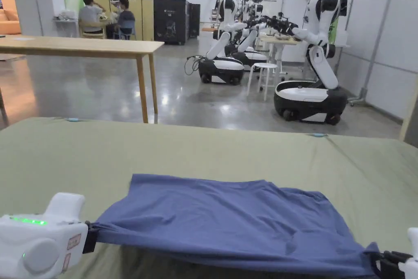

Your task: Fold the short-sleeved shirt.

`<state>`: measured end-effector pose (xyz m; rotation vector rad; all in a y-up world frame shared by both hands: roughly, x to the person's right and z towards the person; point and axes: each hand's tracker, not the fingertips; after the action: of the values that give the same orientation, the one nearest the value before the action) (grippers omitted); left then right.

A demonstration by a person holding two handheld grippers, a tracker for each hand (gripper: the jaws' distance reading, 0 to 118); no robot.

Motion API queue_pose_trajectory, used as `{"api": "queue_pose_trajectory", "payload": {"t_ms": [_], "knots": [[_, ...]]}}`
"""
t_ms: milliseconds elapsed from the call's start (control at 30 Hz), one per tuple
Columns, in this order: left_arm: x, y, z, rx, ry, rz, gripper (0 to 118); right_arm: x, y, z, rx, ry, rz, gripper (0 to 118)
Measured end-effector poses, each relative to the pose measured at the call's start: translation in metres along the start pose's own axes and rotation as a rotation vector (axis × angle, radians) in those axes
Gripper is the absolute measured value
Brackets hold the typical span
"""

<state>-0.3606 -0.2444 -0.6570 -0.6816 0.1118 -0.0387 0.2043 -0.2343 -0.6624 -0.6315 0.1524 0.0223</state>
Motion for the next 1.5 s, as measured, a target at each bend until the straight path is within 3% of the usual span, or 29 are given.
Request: {"api": "queue_pose_trajectory", "payload": {"t_ms": [67,133,367,633,667,700,733,833,867,900,1033,1100,1133,1167,1200,1233,1333,1400,1433,1467,1500], "knots": [[0.000,-0.023,0.021,0.010,0.004,-0.009,9,0.002,-0.027,0.016,-0.002,-0.007,-0.024,2],[-0.002,-0.042,0.040,0.008,-0.044,0.066,9,0.006,-0.045,0.029,-0.006,0.000,-0.074,2],[-0.004,-0.087,0.077,-0.053,-0.065,0.071,9,0.005,-0.083,0.065,-0.009,-0.002,-0.055,2],[-0.001,-0.106,0.064,-0.128,-0.068,0.054,9,0.000,-0.096,0.053,-0.043,-0.005,-0.052,5],[0.000,-0.107,0.061,-0.142,-0.071,0.056,9,0.000,-0.097,0.051,-0.056,0.001,-0.051,15],[-0.001,-0.109,0.059,-0.154,-0.077,0.062,12,-0.001,-0.098,0.050,-0.054,0.001,-0.051,38],[-0.001,-0.110,0.057,-0.155,-0.081,0.070,25,-0.001,-0.099,0.050,-0.049,-0.003,-0.054,71],[-0.002,-0.111,0.058,-0.152,-0.068,0.094,54,0.000,-0.096,0.051,-0.064,-0.042,-0.095,104],[-0.002,-0.110,0.058,-0.152,-0.053,0.090,106,0.000,-0.096,0.053,-0.055,-0.049,-0.096,118],[-0.004,-0.110,0.062,-0.149,-0.043,0.090,118,0.002,-0.096,0.058,0.009,-0.032,-0.102,118],[-0.013,-0.103,0.085,-0.089,-0.018,0.121,113,0.006,-0.092,0.065,0.005,-0.070,-0.104,118],[-0.016,-0.102,0.100,-0.036,0.026,0.136,96,0.005,-0.090,0.072,0.004,-0.073,-0.119,113],[-0.016,-0.102,0.106,-0.016,0.049,0.135,77,0.005,-0.092,0.075,0.011,-0.073,-0.120,99],[-0.017,-0.103,0.112,-0.006,0.067,0.119,34,0.004,-0.094,0.081,0.063,-0.105,-0.111,54],[-0.017,-0.104,0.116,-0.002,0.072,0.108,1,0.003,-0.095,0.083,0.077,-0.131,-0.097,16],[-0.017,-0.105,0.118,-0.007,0.069,0.101,2,0.000,-0.094,0.087,0.070,-0.139,-0.090,1],[-0.019,-0.106,0.121,-0.043,0.032,0.103,2,0.007,-0.098,0.090,0.075,-0.116,-0.132,1],[-0.021,-0.110,0.114,-0.095,-0.008,0.107,6,0.006,-0.100,0.088,0.070,-0.118,-0.132,1],[-0.023,-0.112,0.109,-0.108,-0.019,0.105,23,0.006,-0.102,0.087,0.068,-0.124,-0.124,1],[-0.025,-0.114,0.101,-0.141,-0.037,0.101,78,0.007,-0.104,0.085,0.057,-0.124,-0.116,1],[-0.027,-0.116,0.091,-0.186,-0.045,0.096,116,0.007,-0.104,0.083,0.049,-0.120,-0.115,1]]}}
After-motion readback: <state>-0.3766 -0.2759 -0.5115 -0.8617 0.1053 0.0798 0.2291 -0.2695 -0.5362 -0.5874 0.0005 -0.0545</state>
